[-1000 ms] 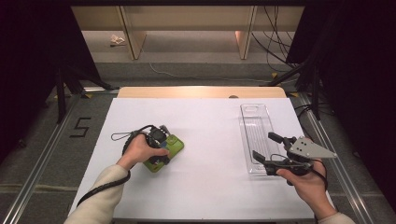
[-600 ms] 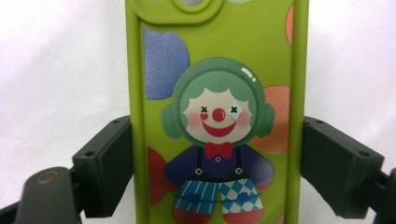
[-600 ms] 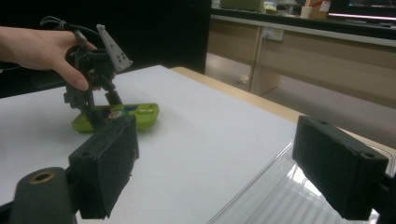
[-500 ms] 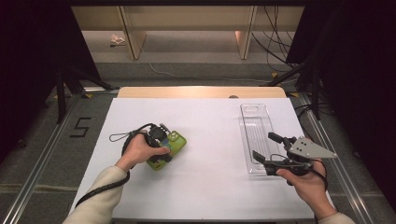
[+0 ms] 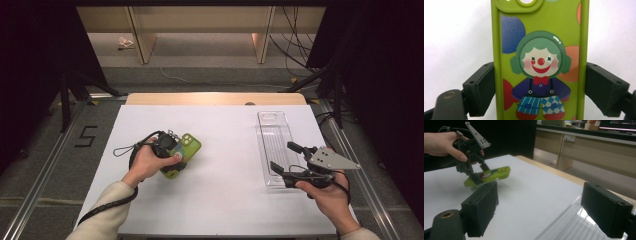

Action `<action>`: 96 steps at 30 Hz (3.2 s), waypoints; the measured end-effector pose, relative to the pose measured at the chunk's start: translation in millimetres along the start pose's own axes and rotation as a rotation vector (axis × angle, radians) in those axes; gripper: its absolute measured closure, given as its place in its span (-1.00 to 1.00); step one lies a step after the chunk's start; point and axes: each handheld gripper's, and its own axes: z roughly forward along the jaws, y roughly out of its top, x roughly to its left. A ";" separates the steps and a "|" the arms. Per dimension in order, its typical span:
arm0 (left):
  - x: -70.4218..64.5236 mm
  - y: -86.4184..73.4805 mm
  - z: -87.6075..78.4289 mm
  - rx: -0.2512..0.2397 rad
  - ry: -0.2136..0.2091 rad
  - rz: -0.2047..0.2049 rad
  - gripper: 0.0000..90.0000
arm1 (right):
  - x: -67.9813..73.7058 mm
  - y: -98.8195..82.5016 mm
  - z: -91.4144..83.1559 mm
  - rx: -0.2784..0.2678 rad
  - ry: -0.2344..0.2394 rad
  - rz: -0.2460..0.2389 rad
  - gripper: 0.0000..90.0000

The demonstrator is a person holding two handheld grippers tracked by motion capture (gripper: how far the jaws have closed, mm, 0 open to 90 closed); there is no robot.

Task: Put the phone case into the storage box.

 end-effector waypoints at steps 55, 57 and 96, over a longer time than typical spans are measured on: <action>-22.7 -12.2 -36.1 -0.335 0.022 0.002 -0.65 | 5.4 3.0 11.0 0.028 -0.012 -0.030 -0.96; -23.5 -13.4 -36.5 -0.339 0.024 0.002 -0.65 | 5.9 3.3 11.9 0.029 -0.012 -0.029 -0.96; -36.4 -21.2 -42.0 -0.422 0.040 0.026 -0.65 | 15.4 14.4 30.7 0.009 0.011 -0.024 -0.94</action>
